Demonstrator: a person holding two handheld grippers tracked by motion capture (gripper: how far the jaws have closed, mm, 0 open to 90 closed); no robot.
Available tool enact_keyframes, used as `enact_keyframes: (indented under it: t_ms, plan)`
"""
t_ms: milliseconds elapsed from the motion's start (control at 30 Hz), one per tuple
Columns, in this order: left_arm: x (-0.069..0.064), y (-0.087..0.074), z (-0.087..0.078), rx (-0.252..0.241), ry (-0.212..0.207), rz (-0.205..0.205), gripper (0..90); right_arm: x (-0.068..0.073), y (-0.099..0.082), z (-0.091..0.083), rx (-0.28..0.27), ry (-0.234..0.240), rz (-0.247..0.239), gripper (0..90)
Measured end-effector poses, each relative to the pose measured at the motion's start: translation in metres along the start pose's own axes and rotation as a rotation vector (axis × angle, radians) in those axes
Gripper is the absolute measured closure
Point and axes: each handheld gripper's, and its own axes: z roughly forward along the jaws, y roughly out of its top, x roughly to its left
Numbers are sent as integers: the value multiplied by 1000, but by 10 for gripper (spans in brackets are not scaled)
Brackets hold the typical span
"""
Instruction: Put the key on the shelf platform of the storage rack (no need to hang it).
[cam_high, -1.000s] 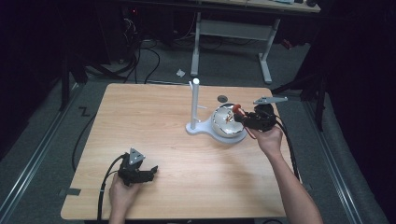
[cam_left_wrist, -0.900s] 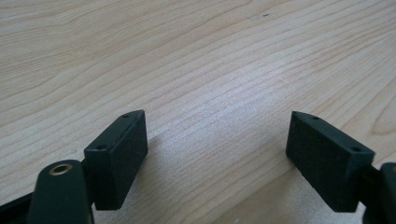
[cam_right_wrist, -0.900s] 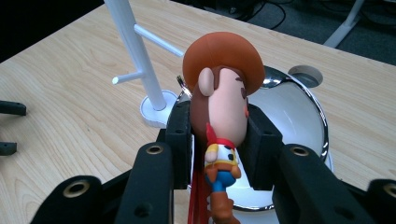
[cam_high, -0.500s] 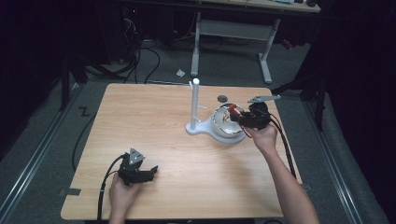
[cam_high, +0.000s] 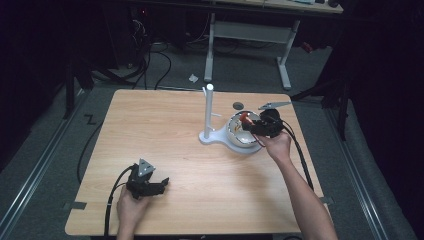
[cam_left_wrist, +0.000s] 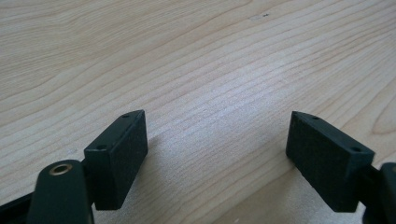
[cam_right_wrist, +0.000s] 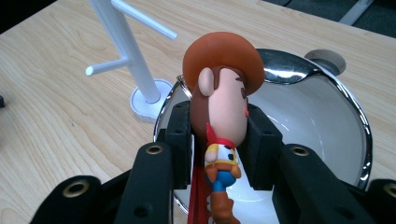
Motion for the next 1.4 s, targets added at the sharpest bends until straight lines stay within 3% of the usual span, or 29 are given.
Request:
enact_keyframes:
  t_ms: [400,967,1333,1400]
  plan:
    - [0,0,0,0,0,0,210,-4,-4,20,30,-14,16,674]
    - [0,0,0,0,0,0,210,-4,-6,28,57,-33,-2,674]
    - [0,0,0,1,1,2,210,-8,-9,39,85,-44,30,652]
    - [0,0,0,1,1,1,210,-12,-10,40,76,-34,61,591]
